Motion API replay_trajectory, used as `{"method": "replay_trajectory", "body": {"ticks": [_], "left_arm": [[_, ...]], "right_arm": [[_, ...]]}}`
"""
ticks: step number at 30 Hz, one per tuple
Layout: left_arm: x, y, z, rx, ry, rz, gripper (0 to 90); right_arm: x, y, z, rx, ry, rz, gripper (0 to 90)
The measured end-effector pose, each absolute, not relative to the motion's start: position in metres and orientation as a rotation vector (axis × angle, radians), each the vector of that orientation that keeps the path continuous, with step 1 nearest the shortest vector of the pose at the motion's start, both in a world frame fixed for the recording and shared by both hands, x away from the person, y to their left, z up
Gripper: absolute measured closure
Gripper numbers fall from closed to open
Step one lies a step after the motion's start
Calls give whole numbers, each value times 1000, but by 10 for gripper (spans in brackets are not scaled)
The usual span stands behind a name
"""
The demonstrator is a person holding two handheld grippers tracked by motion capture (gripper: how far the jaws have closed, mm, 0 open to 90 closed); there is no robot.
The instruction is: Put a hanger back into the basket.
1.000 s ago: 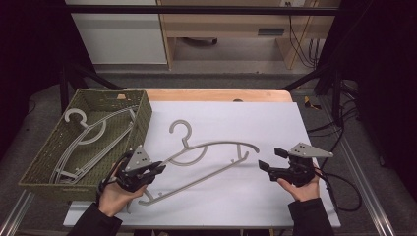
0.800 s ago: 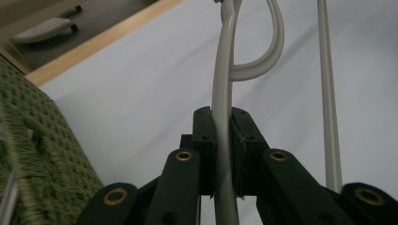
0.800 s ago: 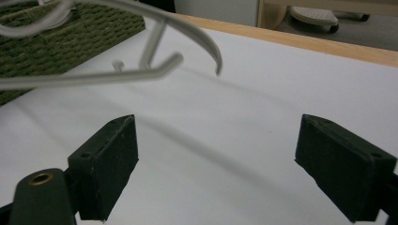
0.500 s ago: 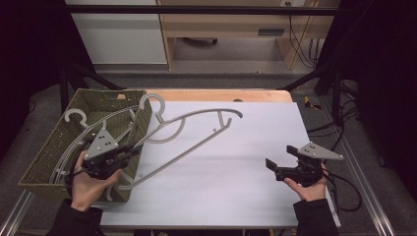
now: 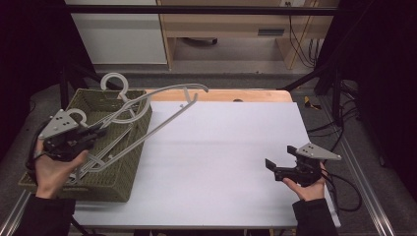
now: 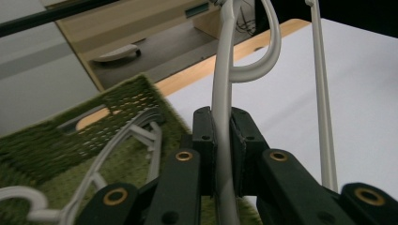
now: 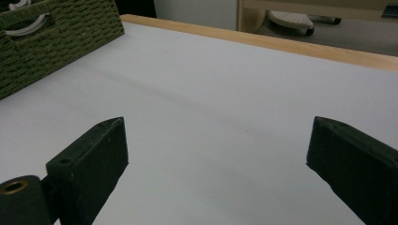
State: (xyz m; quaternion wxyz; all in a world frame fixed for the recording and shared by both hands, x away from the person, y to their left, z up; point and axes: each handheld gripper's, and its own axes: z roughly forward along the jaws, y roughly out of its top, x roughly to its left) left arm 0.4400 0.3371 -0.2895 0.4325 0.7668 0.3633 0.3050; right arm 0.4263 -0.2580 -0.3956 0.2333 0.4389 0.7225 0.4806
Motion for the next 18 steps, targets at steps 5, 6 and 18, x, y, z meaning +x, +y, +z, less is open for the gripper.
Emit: {"method": "replay_trajectory", "body": {"ticks": [5,6,18], "left_arm": [[447,364,-290,1904,945,803,815],[448,369,-291,1900,957,810,815],[468,417,-309,1911,1067,839,815]], "right_arm": [[427,-258,-396,1198,1992,1314,58],[427,-258,-396,1200,1993,1313,57],[428,-255,-398,1211,2000,1300,54]]}}
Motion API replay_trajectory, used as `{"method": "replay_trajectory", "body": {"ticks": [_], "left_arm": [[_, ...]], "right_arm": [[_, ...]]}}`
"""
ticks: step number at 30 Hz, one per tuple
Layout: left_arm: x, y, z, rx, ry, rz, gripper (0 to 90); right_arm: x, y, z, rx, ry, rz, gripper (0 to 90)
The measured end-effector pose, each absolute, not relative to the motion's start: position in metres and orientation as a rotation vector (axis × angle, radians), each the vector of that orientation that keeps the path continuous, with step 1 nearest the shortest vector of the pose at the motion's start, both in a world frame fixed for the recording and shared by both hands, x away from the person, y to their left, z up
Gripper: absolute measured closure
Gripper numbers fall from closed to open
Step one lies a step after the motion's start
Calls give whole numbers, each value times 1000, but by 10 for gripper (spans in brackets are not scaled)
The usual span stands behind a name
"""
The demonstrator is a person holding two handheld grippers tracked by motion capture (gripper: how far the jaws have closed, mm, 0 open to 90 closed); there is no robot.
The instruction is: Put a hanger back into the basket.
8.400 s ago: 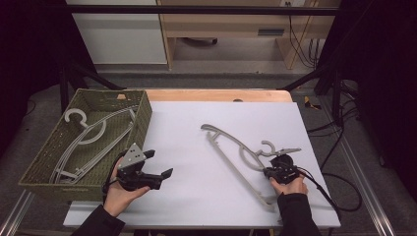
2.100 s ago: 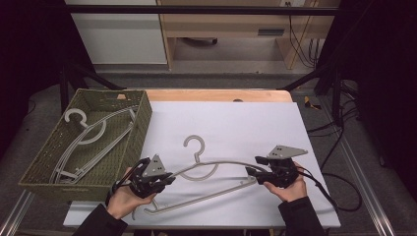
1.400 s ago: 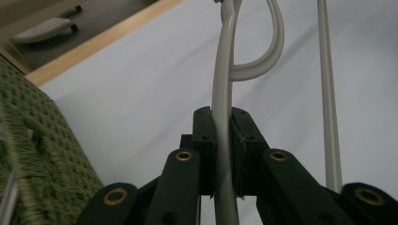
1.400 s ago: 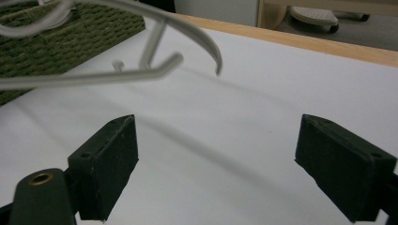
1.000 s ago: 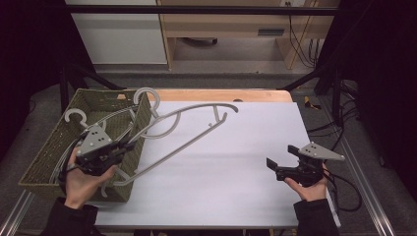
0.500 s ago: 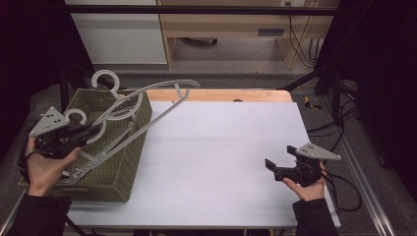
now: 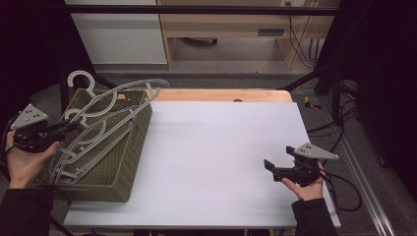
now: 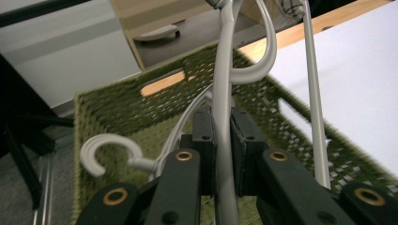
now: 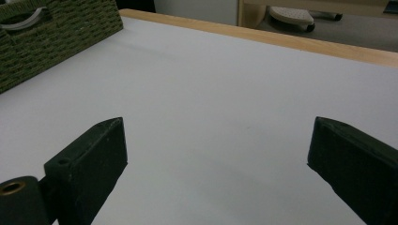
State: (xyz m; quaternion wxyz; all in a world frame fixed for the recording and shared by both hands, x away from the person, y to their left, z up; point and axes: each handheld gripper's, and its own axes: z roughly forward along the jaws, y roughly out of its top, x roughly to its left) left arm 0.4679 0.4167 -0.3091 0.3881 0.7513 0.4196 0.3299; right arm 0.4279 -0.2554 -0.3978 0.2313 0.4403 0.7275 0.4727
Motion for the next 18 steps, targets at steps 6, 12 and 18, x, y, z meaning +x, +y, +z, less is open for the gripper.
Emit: {"method": "replay_trajectory", "body": {"ticks": [6,12,18], "left_arm": [[468,438,-319,1898,1106,838,815],[465,458,-327,1898,1159,850,815],[461,474,-335,1888,1194,849,815]], "right_arm": [[429,-255,-399,1209,2006,1293,53],[429,-255,-399,1208,2013,1289,52],[429,-254,-399,1212,2010,1289,51]]}}
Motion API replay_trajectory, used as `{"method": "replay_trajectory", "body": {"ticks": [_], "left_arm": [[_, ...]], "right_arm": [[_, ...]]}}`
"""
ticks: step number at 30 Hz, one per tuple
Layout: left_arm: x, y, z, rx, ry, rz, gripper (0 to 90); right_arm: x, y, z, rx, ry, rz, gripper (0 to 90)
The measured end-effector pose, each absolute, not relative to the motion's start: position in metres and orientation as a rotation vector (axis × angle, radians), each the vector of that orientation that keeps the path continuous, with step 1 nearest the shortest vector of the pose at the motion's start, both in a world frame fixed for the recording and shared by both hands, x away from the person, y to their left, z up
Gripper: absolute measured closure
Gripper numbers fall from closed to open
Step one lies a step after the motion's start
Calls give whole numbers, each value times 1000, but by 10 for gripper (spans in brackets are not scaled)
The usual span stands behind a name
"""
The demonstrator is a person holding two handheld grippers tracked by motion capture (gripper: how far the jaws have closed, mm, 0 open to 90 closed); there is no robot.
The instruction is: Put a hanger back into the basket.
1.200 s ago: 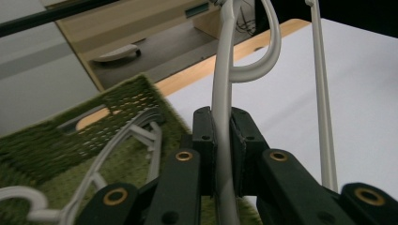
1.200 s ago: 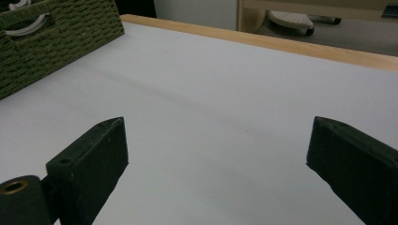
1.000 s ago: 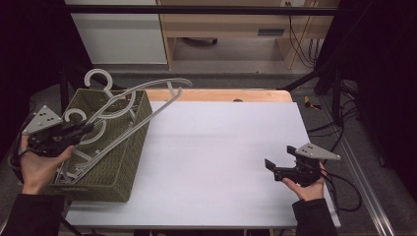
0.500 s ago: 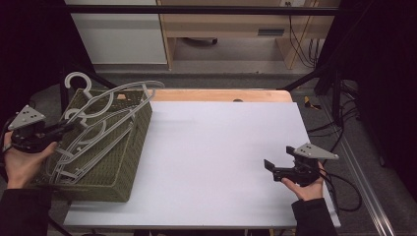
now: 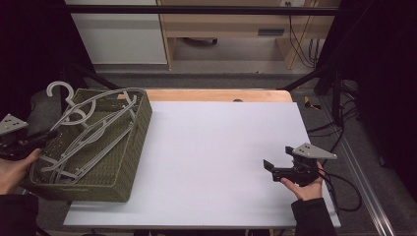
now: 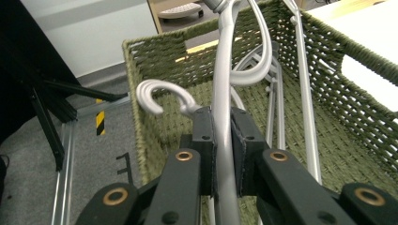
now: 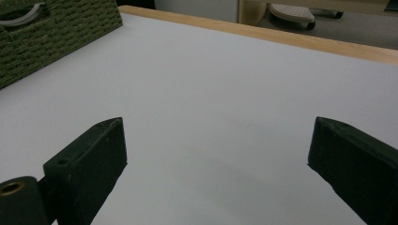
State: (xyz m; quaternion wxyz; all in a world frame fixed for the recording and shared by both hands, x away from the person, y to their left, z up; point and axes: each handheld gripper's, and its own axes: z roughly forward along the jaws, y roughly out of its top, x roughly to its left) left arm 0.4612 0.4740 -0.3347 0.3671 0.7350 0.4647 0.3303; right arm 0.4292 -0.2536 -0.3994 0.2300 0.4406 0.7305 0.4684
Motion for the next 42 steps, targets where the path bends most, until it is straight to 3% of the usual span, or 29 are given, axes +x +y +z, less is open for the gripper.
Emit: {"method": "replay_trajectory", "body": {"ticks": [6,16,22,30,34,37,42], "left_arm": [[462,478,-339,1920,1217,844,814],[471,450,-344,1976,1188,879,814],[477,450,-357,1969,1250,861,812],[485,447,-369,2112,1372,796,803],[485,446,-370,2131,1378,794,740],[481,445,-365,2068,1372,791,644],[468,433,-353,1969,1290,767,564]], "right_arm": [[430,-253,-400,1206,2019,1284,50],[430,-253,-400,1211,2021,1282,48],[430,-253,-400,1208,2023,1283,48],[430,-252,-401,1207,2031,1279,48],[430,-252,-401,1209,2031,1279,47],[430,-252,-402,1208,2031,1282,46],[430,-251,-402,1212,2026,1284,46]]}}
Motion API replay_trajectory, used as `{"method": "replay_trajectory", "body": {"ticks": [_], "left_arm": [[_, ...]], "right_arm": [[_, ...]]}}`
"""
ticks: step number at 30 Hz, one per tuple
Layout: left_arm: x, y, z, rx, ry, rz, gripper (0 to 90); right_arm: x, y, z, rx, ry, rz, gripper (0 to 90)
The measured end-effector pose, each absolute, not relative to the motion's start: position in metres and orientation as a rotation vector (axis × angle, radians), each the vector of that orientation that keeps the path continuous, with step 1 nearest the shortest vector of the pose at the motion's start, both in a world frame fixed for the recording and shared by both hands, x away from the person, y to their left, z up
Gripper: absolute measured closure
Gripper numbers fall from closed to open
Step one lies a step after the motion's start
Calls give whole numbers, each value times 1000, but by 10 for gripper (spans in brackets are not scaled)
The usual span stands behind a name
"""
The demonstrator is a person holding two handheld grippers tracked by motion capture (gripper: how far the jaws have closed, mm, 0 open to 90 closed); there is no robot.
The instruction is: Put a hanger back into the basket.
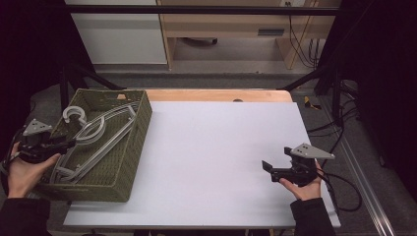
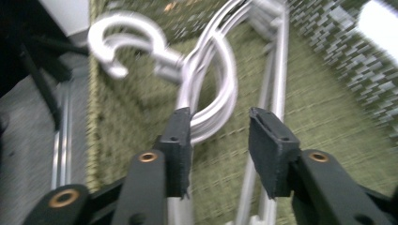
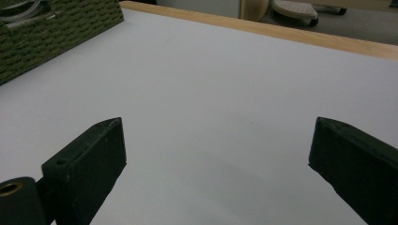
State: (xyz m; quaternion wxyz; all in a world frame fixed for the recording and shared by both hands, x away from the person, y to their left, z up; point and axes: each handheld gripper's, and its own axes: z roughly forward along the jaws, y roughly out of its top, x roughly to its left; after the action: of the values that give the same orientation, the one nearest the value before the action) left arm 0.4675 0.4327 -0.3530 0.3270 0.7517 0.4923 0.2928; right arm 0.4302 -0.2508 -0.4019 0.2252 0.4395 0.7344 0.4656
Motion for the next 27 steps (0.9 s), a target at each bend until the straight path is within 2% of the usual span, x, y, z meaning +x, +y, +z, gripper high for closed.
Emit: {"method": "replay_trajectory", "body": {"ticks": [10,19,27], "left_arm": [[442,377,-347,1774,1048,631,301],[428,329,-358,1750,942,554,84],[423,300,-371,1815,877,590,52]], "right_arm": [[429,-252,-401,1182,2017,1324,48],[425,-254,-398,1150,2005,1365,43],[422,-255,-397,1105,1994,1409,40]]}}
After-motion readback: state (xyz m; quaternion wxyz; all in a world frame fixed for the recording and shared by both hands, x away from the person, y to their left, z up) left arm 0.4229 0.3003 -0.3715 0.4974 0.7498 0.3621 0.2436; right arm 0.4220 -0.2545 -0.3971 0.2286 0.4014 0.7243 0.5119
